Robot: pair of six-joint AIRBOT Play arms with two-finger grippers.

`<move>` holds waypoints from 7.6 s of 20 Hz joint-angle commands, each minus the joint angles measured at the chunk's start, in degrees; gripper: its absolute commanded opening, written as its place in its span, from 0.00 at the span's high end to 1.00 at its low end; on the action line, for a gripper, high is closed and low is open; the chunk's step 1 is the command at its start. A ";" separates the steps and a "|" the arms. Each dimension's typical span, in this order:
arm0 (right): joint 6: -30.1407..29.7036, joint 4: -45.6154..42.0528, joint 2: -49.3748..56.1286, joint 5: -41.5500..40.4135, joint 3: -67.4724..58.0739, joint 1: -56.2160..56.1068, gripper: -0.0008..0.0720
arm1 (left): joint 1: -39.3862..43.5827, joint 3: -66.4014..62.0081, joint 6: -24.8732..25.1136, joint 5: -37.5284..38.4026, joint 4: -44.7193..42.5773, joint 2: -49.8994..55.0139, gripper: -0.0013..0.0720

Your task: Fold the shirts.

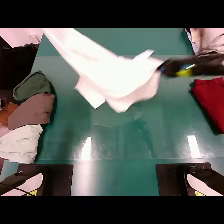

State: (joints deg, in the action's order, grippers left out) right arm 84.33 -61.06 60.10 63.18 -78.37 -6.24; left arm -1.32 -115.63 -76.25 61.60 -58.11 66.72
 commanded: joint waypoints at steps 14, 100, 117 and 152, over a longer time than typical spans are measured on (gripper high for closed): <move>0.28 0.98 2.34 21.31 -42.32 21.07 0.97 | -2.12 9.07 -1.86 19.04 9.07 -14.03 0.95; 2.43 -10.60 14.86 26.84 -30.10 10.86 0.97 | 10.86 15.93 1.05 12.72 -10.82 2.56 0.95; 1.16 -8.90 32.89 15.39 -27.47 11.06 0.50 | 5.01 9.42 -4.79 12.96 -13.60 26.53 0.24; -5.38 9.90 19.69 29.59 -18.64 14.82 0.63 | -5.55 74.12 4.28 1.79 6.71 5.46 0.95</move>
State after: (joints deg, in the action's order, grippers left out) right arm 78.94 -50.76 79.85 91.79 -97.06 7.46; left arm -7.57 -41.52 -71.96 63.51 -54.74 72.34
